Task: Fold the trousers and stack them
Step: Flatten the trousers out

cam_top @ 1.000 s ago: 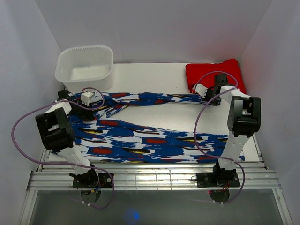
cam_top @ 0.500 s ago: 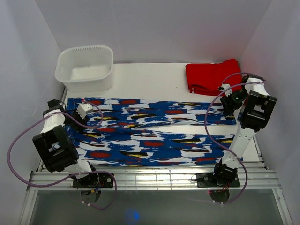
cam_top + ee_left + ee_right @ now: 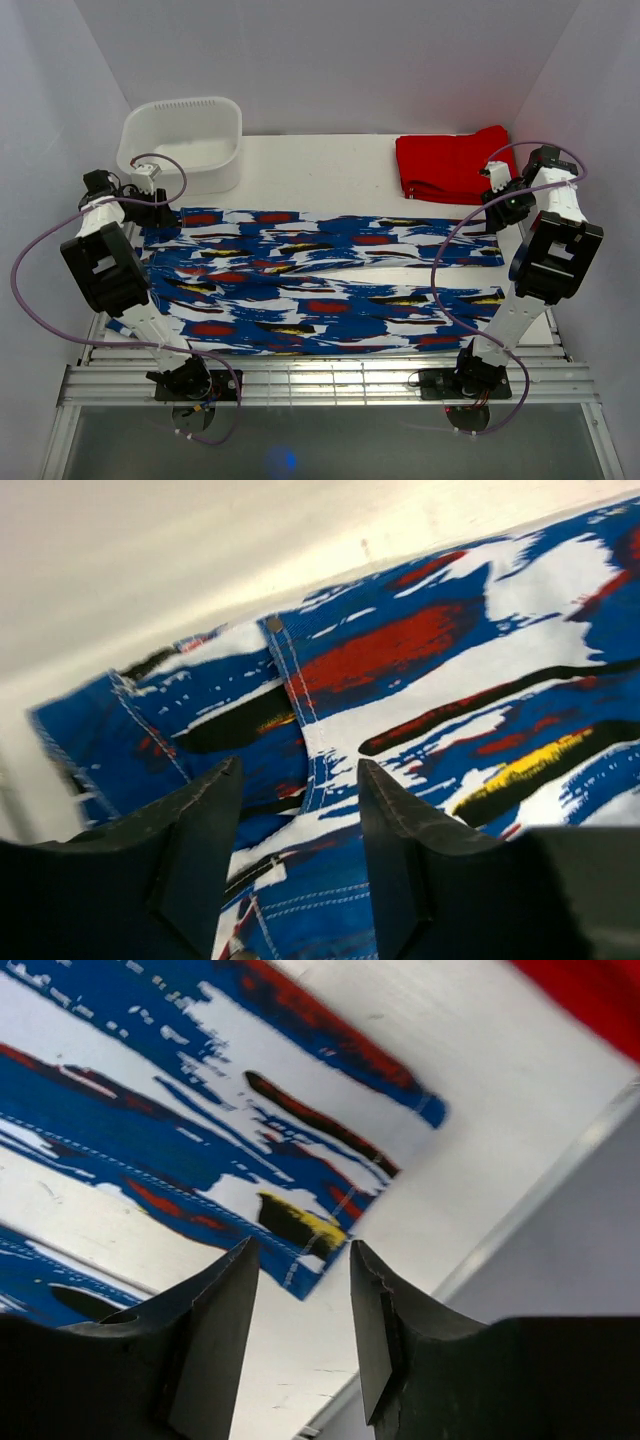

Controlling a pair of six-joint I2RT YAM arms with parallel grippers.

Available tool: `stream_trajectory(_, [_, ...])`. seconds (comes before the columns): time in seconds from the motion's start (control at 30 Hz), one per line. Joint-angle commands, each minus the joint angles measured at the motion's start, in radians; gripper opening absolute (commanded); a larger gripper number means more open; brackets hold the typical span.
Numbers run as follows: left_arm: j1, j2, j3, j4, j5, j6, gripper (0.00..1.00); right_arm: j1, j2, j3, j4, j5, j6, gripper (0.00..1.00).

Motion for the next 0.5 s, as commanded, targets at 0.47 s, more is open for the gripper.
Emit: stream_trajectory(0.47, [0.040, 0.278, 0.106, 0.272, -0.406, -0.540, 0.44, 0.060, 0.168, -0.216, 0.218, 0.069, 0.094, 0.46])
